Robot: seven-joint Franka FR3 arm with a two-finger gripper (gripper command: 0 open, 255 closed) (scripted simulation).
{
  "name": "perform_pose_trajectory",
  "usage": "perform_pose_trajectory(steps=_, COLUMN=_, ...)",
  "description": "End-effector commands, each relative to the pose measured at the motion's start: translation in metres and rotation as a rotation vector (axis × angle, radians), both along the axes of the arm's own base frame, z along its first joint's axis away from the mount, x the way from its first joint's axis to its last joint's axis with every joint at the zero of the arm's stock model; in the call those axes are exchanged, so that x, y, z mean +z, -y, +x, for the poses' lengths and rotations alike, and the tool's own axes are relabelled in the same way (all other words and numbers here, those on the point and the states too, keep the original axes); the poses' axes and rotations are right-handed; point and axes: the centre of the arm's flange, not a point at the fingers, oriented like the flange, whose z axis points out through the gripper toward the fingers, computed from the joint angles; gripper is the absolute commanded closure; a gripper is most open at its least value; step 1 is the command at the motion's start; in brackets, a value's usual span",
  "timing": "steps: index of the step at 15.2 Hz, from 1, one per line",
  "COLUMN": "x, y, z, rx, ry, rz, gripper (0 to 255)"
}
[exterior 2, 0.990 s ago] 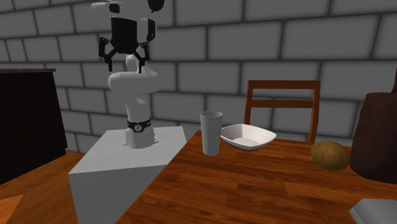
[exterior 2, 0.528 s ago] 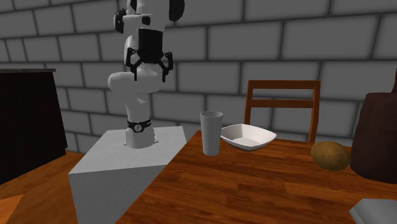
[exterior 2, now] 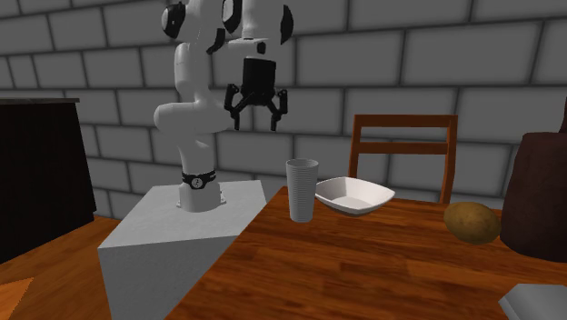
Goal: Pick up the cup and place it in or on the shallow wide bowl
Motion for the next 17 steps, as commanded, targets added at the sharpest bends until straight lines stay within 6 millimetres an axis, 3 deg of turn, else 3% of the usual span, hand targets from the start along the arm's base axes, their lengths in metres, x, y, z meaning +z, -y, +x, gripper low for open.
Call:
perform_pose_trajectory(steps=1, x=-0.011, y=-0.024, z=0.002, rx=0.013, ry=0.006, rz=0.002, gripper=0)
perform_pose_trajectory(steps=12, x=-0.060, y=-0.155, z=0.006, rx=0.084, ry=0.034, rz=0.004, gripper=0)
perform_pose_trajectory(steps=17, x=-0.087, y=-0.153, z=0.006, rx=0.084, ry=0.034, rz=0.004, gripper=0)
